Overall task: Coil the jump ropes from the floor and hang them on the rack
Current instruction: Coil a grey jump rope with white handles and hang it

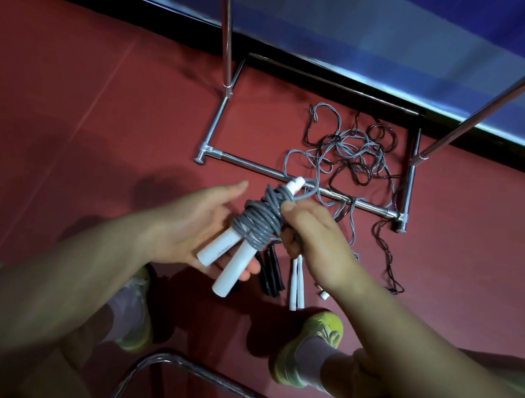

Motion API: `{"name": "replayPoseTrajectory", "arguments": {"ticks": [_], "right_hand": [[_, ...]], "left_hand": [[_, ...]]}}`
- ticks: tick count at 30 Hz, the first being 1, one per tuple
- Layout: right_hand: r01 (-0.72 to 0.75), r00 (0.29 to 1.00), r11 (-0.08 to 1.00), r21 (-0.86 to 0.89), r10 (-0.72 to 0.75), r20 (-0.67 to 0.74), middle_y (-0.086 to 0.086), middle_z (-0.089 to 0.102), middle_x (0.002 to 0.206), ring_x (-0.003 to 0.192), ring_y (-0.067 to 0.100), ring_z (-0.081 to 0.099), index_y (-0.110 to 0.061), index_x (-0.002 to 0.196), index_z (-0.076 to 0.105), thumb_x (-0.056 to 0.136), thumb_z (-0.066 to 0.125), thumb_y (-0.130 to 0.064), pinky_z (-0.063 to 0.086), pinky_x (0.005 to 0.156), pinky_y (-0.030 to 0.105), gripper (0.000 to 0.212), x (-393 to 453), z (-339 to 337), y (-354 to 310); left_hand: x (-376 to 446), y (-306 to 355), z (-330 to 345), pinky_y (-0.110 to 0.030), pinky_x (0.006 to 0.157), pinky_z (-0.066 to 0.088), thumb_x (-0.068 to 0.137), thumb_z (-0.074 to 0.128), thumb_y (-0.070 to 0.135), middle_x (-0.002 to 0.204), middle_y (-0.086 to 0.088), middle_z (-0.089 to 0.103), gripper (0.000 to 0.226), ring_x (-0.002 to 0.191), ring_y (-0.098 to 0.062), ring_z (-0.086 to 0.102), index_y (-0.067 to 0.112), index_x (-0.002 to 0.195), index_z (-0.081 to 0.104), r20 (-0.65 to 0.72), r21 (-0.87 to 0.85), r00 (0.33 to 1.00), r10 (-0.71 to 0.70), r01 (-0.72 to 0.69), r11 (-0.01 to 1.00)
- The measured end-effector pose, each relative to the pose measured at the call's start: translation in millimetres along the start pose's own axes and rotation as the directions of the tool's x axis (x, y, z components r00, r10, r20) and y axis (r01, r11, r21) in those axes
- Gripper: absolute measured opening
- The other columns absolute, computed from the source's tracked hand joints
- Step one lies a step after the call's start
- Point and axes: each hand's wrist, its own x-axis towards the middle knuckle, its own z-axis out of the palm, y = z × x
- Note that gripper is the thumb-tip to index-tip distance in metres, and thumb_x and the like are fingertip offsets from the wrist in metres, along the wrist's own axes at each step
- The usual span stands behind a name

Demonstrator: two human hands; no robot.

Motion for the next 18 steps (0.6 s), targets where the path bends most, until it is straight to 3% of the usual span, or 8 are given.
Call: {"name": "replayPoseTrajectory", "arguments": {"ticks": [4,7,11,13,18], "right_hand": [[0.062,0.997,0.992,0.108,-0.066,0.035,0.006,0.035,0.057,0.048,0.008,0.032,-0.014,0.062,0.043,0.068,0.050,-0.047,0.027,0.046,0.020,0.035,-2,-2,2],[0.057,0.995,0.996,0.070,-0.063,0.083,0.005,0.041,0.058,0.049,0.010,0.035,-0.010,0.067,0.045,0.079,0.049,-0.046,0.030,0.049,0.019,0.038,0,-3,7],[-0.003,0.997,1.000,0.001,0.003,0.073,0.007,0.056,0.070,0.050,0.015,0.043,0.004,0.086,0.052,0.088,0.039,-0.041,0.035,0.050,0.020,0.047,3,-4,8],[-0.027,0.996,0.999,-0.031,0.030,0.083,-0.002,0.059,0.067,0.049,0.016,0.044,-0.001,0.085,0.053,0.088,0.037,-0.042,0.036,0.048,0.022,0.044,4,-4,8],[-0.098,0.991,0.991,-0.091,0.105,0.083,-0.003,0.056,0.056,0.048,0.017,0.048,-0.010,0.074,0.052,0.102,0.036,-0.039,0.041,0.052,0.025,0.043,4,-6,3]], "left_hand": [[1,-6,0,-0.041,0.072,0.051,0.060,0.029,0.081,0.071,-0.022,0.066,0.101,0.064,-0.033,0.066,-0.003,0.096,0.073,0.170,-0.121,0.983,-0.065,0.086,0.989],[7,-12,-3,-0.034,0.060,0.048,0.063,0.030,0.085,0.060,-0.013,0.053,0.103,0.050,-0.024,0.054,-0.004,0.097,0.071,0.282,-0.143,0.959,-0.034,0.077,0.987],[18,-16,-5,-0.031,0.056,0.038,0.057,0.055,0.079,0.077,-0.018,0.055,0.081,0.050,-0.022,0.046,0.006,0.091,0.069,0.239,-0.267,0.966,0.096,-0.030,0.963],[22,-17,-6,-0.030,0.055,0.037,0.055,0.060,0.075,0.075,-0.017,0.056,0.075,0.048,-0.023,0.047,0.009,0.090,0.069,0.197,-0.282,0.970,0.141,-0.082,0.956],[30,-20,-14,-0.032,0.054,0.039,0.037,0.073,0.080,0.073,-0.015,0.044,0.089,0.052,-0.025,0.045,0.000,0.075,0.062,0.142,-0.213,0.986,0.087,-0.056,0.975]]}}
